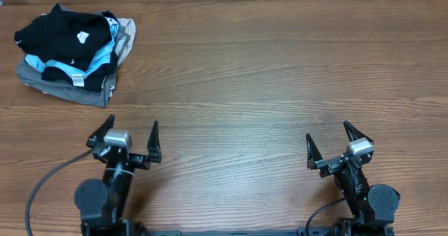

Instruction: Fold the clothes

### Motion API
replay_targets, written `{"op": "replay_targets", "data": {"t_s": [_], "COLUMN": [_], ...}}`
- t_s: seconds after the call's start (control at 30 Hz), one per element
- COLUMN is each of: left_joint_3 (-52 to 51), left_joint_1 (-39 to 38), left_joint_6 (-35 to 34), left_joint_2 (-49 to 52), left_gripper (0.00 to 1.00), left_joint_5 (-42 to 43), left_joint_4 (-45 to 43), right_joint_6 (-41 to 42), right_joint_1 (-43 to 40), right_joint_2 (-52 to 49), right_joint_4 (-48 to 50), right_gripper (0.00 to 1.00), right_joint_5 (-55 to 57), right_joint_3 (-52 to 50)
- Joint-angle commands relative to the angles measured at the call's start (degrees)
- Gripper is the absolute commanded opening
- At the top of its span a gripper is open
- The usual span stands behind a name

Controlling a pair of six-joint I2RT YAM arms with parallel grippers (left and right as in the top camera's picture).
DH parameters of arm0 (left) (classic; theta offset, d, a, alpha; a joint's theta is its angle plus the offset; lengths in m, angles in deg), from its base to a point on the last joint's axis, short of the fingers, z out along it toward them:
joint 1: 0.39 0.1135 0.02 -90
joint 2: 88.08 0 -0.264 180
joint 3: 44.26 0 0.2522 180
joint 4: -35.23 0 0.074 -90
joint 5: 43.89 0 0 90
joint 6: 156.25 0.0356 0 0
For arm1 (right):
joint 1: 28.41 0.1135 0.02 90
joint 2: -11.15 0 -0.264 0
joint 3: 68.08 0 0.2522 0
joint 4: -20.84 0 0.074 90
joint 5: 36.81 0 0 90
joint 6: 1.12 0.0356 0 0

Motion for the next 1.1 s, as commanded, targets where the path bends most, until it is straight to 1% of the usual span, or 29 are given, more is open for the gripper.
{"op": "replay_targets", "data": {"t_s": [0.0,0.23,0.33,0.5,0.57,0.63,0.77,0.9,1.03,1.07], "left_joint_3": [-5.4,-11.9,-12.3,-12.3,-12.3,-12.3,-12.3,-12.3,-12.3,-12.3], "left_joint_1": [-0.1,-0.1,-0.1,-0.1,-0.1,-0.1,-0.1,-0.1,-0.1,-0.1], "left_joint_6": [-1.4,-1.4,-1.4,-1.3,-0.7,-0.8,-0.8,-0.8,-1.3,-1.4], "left_joint_2": [-5.9,-14.8,-14.8,-14.8,-14.8,-14.8,-14.8,-14.8,-14.8,-14.8], "left_gripper": [1.0,1.0,1.0,1.0,1.0,1.0,1.0,1.0,1.0,1.0], "left_joint_5": [0.3,0.4,0.3,-0.3,-0.6,-1.3,-1.3,-1.4,-1.4,-1.4], "left_joint_4": [-2.9,-6.2,-7.9,-14.6,-15.6,-14.1,-8.0,-3.8,4.0,3.4], "right_joint_6": [0.1,0.1,0.1,0.1,0.1,0.1,0.1,0.1,0.1,0.1], "right_joint_1": [0.4,0.4,0.4,0.4,0.4,0.4,0.4,0.4,0.4,0.4], "right_joint_2": [0.6,0.6,0.6,0.6,0.6,0.6,0.6,0.6,0.6,0.6], "right_joint_4": [0.4,0.4,0.4,0.4,0.4,0.4,0.4,0.4,0.4,0.4], "right_gripper": [1.0,1.0,1.0,1.0,1.0,1.0,1.0,1.0,1.0,1.0], "right_joint_5": [0.7,0.7,0.7,0.7,0.7,0.7,0.7,0.7,0.7,0.7], "right_joint_3": [-0.6,-0.6,-0.6,-0.6,-0.6,-0.6,-0.6,-0.6,-0.6,-0.6]}}
